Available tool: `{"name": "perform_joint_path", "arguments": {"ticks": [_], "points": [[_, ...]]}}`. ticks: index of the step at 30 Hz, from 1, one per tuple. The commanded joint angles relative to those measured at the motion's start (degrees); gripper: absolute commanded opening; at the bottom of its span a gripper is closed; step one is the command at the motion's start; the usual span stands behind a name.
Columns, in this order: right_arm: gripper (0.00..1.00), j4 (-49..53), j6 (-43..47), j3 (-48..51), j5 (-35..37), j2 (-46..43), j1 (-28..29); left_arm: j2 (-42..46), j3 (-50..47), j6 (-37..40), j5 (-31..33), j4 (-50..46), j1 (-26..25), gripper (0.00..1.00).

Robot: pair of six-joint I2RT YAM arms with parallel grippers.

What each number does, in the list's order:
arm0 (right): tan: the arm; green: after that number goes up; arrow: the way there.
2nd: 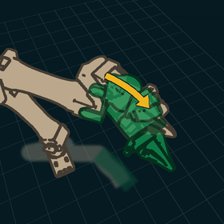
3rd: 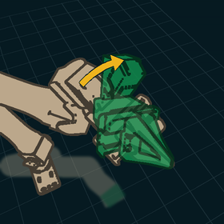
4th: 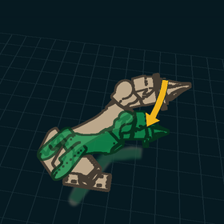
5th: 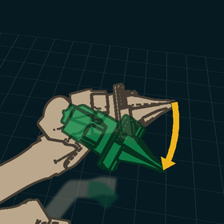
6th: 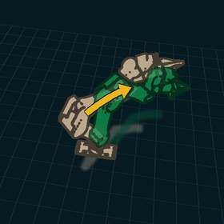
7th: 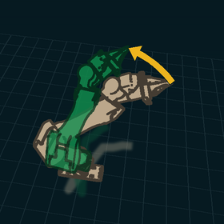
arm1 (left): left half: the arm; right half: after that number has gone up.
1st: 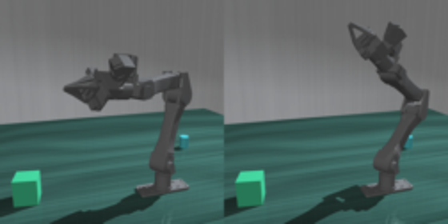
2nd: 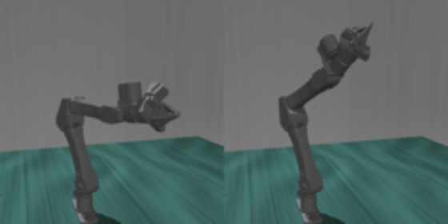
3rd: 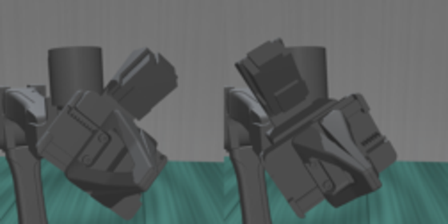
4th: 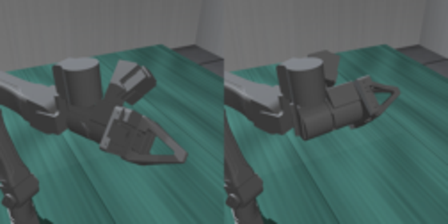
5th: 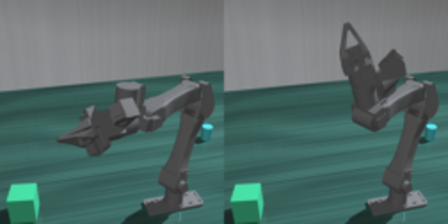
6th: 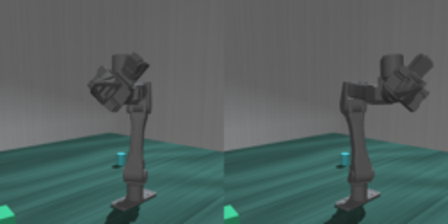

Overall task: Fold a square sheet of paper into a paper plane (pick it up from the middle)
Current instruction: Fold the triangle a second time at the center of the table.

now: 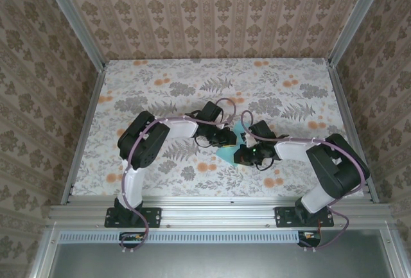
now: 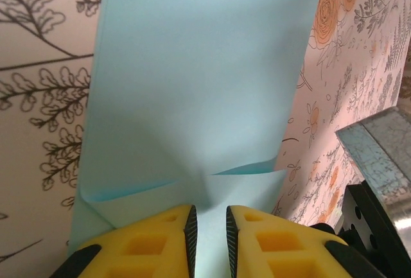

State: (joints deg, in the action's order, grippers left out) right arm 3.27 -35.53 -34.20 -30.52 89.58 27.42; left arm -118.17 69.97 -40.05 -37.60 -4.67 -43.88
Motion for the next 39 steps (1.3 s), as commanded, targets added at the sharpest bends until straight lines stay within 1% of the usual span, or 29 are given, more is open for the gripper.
{"name": "perform_joint_path", "arguments": {"ticks": [1,8,12,14,19,22,25,29,31,39], "points": [[0.10,7.4,0.3,2.9,1.6,-0.9,1.1,-4.6,-0.5,4.0,7.0,-4.5,1.6,0.23],[0.10,8.4,-0.4,4.1,1.6,-2.9,1.7,-4.5,0.0,4.5,6.7,-4.7,1.7,0.23],[0.11,11.1,-0.5,2.8,1.5,-7.3,1.3,-4.0,-0.1,4.6,5.8,-4.4,1.7,0.23],[0.14,11.1,-0.7,1.8,0.6,-9.4,-0.1,-3.8,-0.4,4.2,5.1,-3.6,1.8,0.23],[0.22,7.8,-1.1,-0.7,-3.0,-9.5,-6.4,-3.0,-0.8,3.8,4.2,-2.6,1.7,0.23],[0.29,6.9,-0.5,-2.1,-3.4,-7.5,-8.6,-2.2,-1.1,3.8,3.9,-2.4,1.7,0.24],[0.33,5.2,-0.4,-3.4,-3.7,-5.4,-10.1,-1.6,-1.2,3.7,3.3,-2.2,1.7,0.24],[0.34,3.0,-0.5,-5.1,-4.6,-2.2,-11.0,-1.1,-1.4,3.7,3.1,-2.1,1.8,0.24],[0.35,3.6,0.2,-6.3,-4.2,-0.4,-11.4,-1.1,-1.5,3.8,2.8,-2.0,1.8,0.24],[0.38,6.6,3.8,-9.7,0.2,1.9,-12.5,-0.7,-2.2,3.7,2.5,-1.4,1.8,0.24]]}}
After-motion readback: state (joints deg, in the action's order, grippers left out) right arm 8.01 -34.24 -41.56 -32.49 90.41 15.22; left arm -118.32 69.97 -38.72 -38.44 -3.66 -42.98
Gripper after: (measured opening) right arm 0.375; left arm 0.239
